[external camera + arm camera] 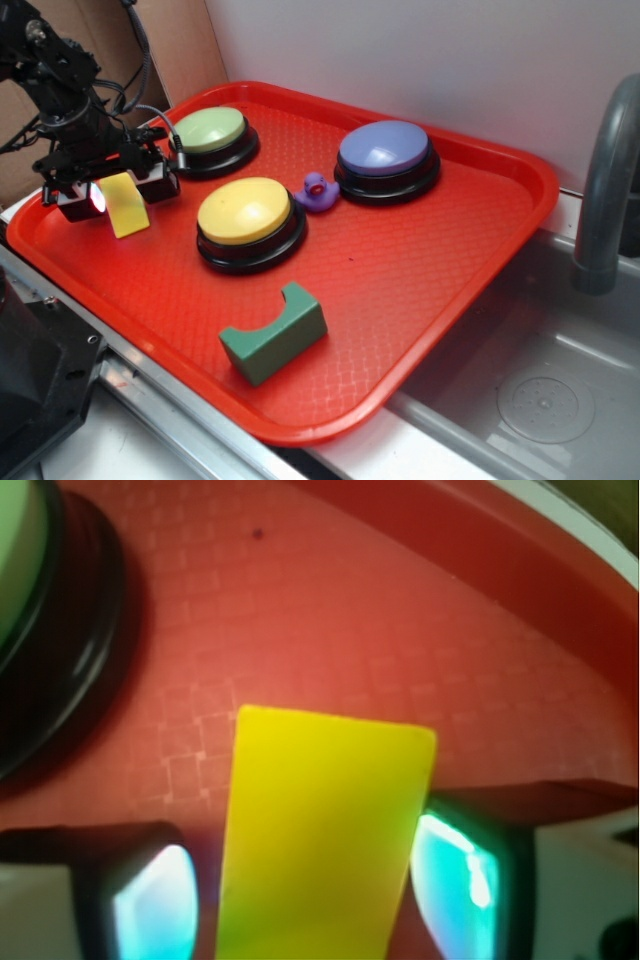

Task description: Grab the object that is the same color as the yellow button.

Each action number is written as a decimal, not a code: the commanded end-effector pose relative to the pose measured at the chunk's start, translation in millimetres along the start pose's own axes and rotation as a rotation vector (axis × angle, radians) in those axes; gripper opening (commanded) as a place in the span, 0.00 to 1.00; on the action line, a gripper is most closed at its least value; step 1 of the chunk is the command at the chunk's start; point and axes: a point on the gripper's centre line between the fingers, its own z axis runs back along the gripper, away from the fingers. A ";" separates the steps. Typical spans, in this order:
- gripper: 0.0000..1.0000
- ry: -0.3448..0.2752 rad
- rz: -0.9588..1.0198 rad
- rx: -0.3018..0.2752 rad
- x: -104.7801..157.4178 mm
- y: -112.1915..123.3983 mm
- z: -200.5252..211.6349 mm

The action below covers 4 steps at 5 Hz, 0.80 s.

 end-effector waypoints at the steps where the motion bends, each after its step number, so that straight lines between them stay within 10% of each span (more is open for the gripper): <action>1: 0.00 -0.037 0.004 0.022 1.5 -3.1 11.4; 4: 0.00 0.109 -0.345 -0.044 -20.8 -49.0 101.5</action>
